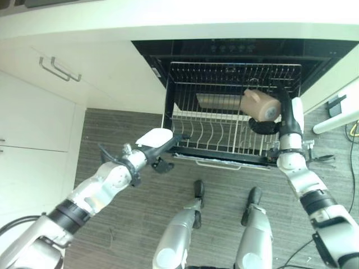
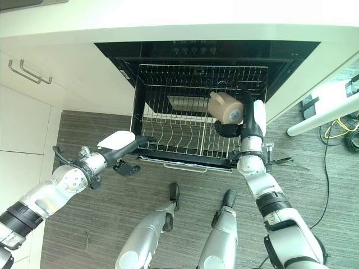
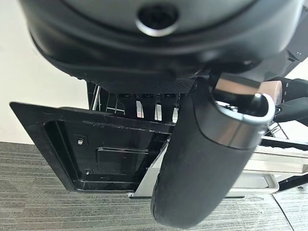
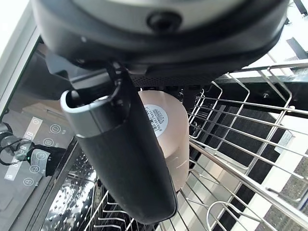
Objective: Place the dishes in the dishwasher.
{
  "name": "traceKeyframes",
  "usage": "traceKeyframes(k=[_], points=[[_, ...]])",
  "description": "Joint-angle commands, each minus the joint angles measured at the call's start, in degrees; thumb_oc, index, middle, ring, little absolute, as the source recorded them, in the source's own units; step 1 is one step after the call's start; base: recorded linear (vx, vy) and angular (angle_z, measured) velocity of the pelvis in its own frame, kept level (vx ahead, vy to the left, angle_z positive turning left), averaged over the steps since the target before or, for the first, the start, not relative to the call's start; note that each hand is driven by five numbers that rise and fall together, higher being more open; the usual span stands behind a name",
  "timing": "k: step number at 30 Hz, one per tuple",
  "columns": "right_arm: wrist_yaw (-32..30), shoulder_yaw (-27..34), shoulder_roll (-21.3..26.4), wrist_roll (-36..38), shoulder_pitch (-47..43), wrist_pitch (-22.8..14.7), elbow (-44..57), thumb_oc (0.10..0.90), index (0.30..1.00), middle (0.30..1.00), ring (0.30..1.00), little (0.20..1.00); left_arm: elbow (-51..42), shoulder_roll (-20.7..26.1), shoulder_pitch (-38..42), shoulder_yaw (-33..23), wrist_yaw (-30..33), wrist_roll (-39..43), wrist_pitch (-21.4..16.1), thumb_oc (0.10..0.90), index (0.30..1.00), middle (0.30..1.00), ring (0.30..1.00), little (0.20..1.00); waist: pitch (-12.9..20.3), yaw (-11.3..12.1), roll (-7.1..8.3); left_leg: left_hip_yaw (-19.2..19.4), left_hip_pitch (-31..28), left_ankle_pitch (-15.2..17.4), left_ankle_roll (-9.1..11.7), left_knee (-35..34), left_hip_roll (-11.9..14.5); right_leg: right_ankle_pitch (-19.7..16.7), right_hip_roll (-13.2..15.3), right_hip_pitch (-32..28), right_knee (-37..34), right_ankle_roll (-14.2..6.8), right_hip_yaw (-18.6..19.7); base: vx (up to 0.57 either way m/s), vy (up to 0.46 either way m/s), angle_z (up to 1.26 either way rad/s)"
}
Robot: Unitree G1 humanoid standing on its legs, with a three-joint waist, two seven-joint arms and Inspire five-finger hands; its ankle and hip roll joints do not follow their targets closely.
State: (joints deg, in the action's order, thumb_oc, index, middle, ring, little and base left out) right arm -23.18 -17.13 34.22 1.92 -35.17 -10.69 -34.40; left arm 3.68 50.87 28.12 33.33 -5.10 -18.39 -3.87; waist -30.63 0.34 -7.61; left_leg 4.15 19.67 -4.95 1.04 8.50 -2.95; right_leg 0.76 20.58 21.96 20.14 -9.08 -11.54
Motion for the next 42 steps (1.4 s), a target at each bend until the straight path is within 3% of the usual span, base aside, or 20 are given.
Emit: traceKeyframes(k=[1,5,8,9,11,14,23,28,36,42], points=[[8.03,-1.11,3.32,0.13,4.18,-4.96,0.87,0.8,0.9,0.9,0.9,0.9,-5.2,0.3,1.95,-6.28,2.62,0.19,-1.7,0.8,0.9,0.9,0.9,0.9,0.84,-0.17,-1.58,4.99,-1.8,14.41,3.04,8.69,8.56,1.14,1.42,-0.55,-2.95,-4.18,2.37,0.0,0.0,0.0],[14.19,-2.67,2.85,1.85,4.68,-3.1,2.03,0.8,0.9,0.9,0.9,0.9,-5.77,0.13,1.37,-6.89,2.23,-0.3,-1.79,0.8,0.9,0.9,0.9,0.9,0.84,0.04,-1.28,5.03,-1.87,14.28,3.02,8.69,8.65,1.13,1.58,-0.78,-2.95,-4.11,2.12,-0.01,-0.013,0.0],[13.93,-2.8,2.3,6.34,7.48,1.81,1.99,0.8,0.9,0.9,0.9,0.9,-6.17,0.59,0.37,-7.7,2.1,-1.27,-2.04,0.8,0.9,0.9,0.9,0.9,0.84,0.13,-0.15,5.06,-1.99,14.31,2.96,8.69,9.09,1.09,1.5,-1.09,-2.95,-4.16,1.63,0.01,-0.073,0.0],[13.35,-2.27,2.27,5.75,8.13,1.66,1.68,0.8,0.9,0.9,0.9,0.9,-6.17,0.54,0.14,-7.94,2.11,-1.49,-2.0,0.8,0.9,0.9,0.9,0.9,0.84,0.05,0.08,5.09,-2.07,14.36,2.95,8.69,9.2,1.1,1.41,-1.14,-2.95,-4.16,1.62,0.02,-0.049,0.02],[6.6,-0.6,2.75,-0.9,11.14,-1.95,4.06,0.8,0.9,0.9,0.9,0.9,-6.48,-0.25,-1.06,-8.81,2.4,-2.96,-1.34,0.8,0.9,0.9,0.9,0.9,0.84,-0.52,0.75,4.92,-2.27,14.59,2.86,8.69,9.42,1.13,0.88,-1.15,-2.95,-4.2,1.98,0.01,-0.016,0.01],[3.64,0.63,3.55,-4.23,12.8,-0.49,6.7,0.8,0.9,0.9,0.9,0.9,-6.05,-0.49,-1.65,-9.26,2.88,-3.28,-1.07,0.8,0.9,0.9,0.9,0.9,0.84,-1.22,1.07,4.95,-2.37,14.75,2.79,8.69,9.48,1.19,0.58,-1.0,-2.95,-4.24,2.31,0.0,0.0,0.0],[8.96,2.36,4.61,-5.41,18.04,1.38,13.19,0.8,0.9,0.9,0.9,0.9,-6.25,-0.48,-5.11,-11.51,4.1,-3.76,-1.43,0.8,0.9,0.9,0.9,0.9,0.84,-2.88,1.39,5.45,-2.95,15.04,2.93,8.69,9.69,1.64,0.23,-1.18,-2.95,-4.19,3.12,-0.01,0.004,0.0],[8.63,2.54,5.23,-6.81,20.42,2.56,15.53,0.8,0.9,0.9,0.9,0.9,-6.74,-0.16,-6.76,-12.78,4.43,-4.03,-1.17,0.8,0.9,0.9,0.9,0.9,0.84,-3.65,1.84,5.79,-3.57,15.42,3.02,8.69,9.81,2.04,0.12,-1.62,-2.95,-4.33,3.34,0.0,0.008,-0.03],[10.46,4.49,4.99,-6.4,25.2,-0.4,20.9,0.8,0.9,0.9,0.9,0.9,-7.3,-0.5,-10.86,-15.63,5.24,-5.06,-0.8,0.8,0.9,0.9,0.9,0.9,0.84,-5.29,3.02,6.44,-5.13,15.81,2.97,8.69,10.13,2.6,-0.71,-2.84,-2.95,-4.22,3.95,-0.02,0.012,-0.07],[12.07,4.61,5.19,-6.23,27.25,0.0,22.55,0.8,0.9,0.9,0.9,0.9,-6.91,-1.32,-13.02,-16.64,5.97,-5.9,-0.57,0.8,0.9,0.9,0.9,0.9,1.79,-5.97,3.75,6.83,-6.56,16.45,2.93,8.69,10.38,3.36,-1.23,-4.11,-2.95,-4.13,4.18,0.0,0.004,-0.06]])
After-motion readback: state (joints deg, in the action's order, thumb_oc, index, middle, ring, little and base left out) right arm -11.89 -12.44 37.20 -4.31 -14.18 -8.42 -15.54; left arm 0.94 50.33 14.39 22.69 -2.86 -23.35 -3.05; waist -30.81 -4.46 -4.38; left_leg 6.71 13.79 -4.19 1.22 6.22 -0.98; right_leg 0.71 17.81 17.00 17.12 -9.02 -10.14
